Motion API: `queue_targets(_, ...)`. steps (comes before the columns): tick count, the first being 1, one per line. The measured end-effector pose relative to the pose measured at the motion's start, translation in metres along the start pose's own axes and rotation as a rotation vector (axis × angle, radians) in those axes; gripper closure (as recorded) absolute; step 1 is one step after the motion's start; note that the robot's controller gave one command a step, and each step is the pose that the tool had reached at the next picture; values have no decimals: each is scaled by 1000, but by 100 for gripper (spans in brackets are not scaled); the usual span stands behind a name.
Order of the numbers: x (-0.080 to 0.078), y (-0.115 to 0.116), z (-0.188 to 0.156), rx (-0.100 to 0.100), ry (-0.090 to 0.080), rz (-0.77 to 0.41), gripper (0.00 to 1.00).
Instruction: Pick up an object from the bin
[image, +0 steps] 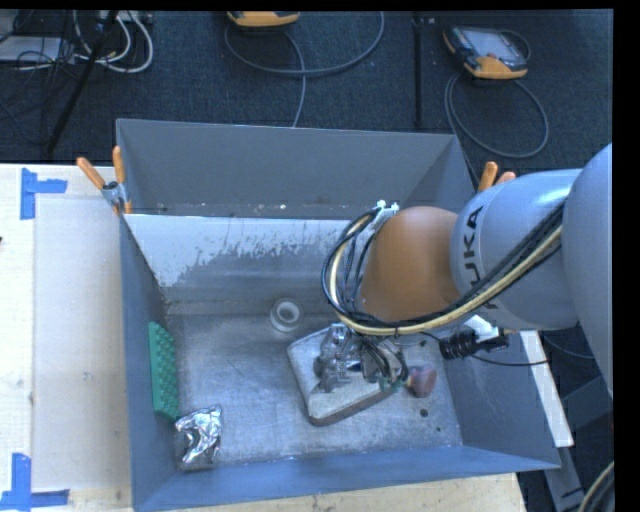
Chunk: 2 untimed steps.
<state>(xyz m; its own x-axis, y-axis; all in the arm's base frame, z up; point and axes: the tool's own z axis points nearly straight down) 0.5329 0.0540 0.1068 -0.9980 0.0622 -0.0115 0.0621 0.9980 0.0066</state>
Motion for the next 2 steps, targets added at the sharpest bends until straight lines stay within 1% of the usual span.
queue_targets(1, 3, -1, 3, 4, 13, 1, 0)
queue_targets(2, -8, -14, 8, -2, -16, 93, 0)
